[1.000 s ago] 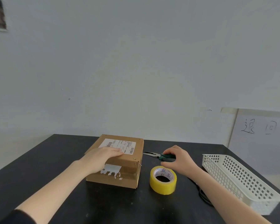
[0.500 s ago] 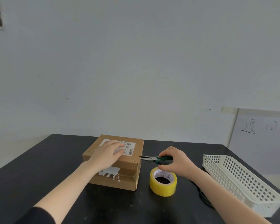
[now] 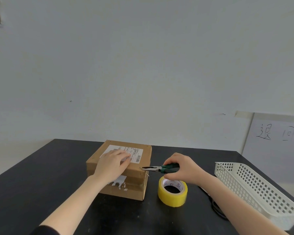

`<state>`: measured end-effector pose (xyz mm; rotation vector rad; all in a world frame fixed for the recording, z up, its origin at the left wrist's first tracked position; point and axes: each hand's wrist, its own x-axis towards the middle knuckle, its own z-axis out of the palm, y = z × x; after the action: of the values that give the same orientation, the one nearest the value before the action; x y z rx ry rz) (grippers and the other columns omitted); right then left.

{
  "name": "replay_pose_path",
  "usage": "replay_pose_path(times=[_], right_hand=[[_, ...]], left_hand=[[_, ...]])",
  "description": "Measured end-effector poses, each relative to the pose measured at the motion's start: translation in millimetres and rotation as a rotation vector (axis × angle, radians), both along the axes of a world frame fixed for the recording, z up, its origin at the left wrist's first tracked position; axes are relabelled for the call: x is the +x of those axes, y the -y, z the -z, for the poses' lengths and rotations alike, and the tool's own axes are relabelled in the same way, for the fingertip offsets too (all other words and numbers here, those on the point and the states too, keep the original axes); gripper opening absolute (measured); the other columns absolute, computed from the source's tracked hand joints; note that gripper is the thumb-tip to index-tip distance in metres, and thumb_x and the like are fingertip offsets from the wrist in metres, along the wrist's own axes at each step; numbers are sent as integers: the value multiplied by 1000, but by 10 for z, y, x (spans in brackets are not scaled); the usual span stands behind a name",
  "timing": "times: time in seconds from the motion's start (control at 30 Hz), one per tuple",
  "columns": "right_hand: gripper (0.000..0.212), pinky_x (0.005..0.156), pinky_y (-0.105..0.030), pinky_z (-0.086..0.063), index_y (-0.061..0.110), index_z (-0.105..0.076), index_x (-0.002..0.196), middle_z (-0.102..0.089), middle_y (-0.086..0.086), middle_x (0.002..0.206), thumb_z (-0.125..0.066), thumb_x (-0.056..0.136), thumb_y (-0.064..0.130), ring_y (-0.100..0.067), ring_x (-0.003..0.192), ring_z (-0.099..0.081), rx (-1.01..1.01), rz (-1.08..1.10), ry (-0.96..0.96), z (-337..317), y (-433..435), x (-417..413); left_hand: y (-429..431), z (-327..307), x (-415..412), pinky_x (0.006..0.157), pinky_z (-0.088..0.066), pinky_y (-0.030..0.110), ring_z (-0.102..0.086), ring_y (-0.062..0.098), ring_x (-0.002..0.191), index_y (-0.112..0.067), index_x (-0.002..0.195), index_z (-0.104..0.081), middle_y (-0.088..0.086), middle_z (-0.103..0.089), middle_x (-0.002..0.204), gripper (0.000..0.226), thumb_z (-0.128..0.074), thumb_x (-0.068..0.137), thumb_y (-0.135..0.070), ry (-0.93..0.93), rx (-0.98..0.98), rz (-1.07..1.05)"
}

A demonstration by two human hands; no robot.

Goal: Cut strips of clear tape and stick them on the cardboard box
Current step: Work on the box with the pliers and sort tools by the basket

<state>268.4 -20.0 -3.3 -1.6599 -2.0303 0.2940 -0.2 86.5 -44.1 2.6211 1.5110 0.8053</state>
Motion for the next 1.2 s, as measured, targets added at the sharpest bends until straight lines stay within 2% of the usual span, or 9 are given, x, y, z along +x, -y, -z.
replay_pose_path(times=[0.13,0.4,0.53,0.9,1.03,1.2], right_hand=[[32,85,-29,-52,28,-70,102,-59,8,100,-76,72,38,-9,94,-57,-17,-16,49,-89,-47,-17],[29,75,-27,-50,27,-73,99,-58,8,96,-74,73,40,-12,88,-56,-69,-33,144,-252,-141,-76],[27,76,-29,-51,26,-74,98,-58,6,96,-74,74,38,-15,88,-56,-82,-38,160,-278,-157,-93],[18,76,-27,-50,30,-73,93,-63,6,93,-75,75,34,-12,87,-58,-50,18,-13,-26,-81,-95],[18,75,-22,-49,34,-70,93,-63,7,94,-76,76,31,-11,88,-58,-44,38,-64,50,-54,-115],[20,70,-15,-47,31,-72,97,-63,10,93,-76,77,31,-10,86,-58,-24,62,-89,109,-37,-127]], left_hand=[[-15,13,-6,109,-35,34,-41,8,133,-37,132,-54,-15,-48,143,40,-40,97,-50,11,-11,0],[-27,8,-1,111,-34,36,-39,8,134,-38,134,-52,-15,-46,144,42,-39,97,-52,-4,-39,-13],[-31,9,3,112,-34,37,-39,9,135,-38,135,-51,-15,-45,145,43,-38,97,-53,-10,-51,-13],[-27,0,-1,109,-37,37,-41,9,133,-38,132,-55,-15,-47,144,40,-41,97,-51,19,-53,10],[-21,-2,1,109,-37,38,-39,8,134,-39,133,-54,-16,-46,144,40,-41,97,-51,13,-63,1],[-18,-3,-9,110,-37,38,-39,7,134,-39,133,-54,-17,-46,144,40,-41,97,-51,18,-68,0]])
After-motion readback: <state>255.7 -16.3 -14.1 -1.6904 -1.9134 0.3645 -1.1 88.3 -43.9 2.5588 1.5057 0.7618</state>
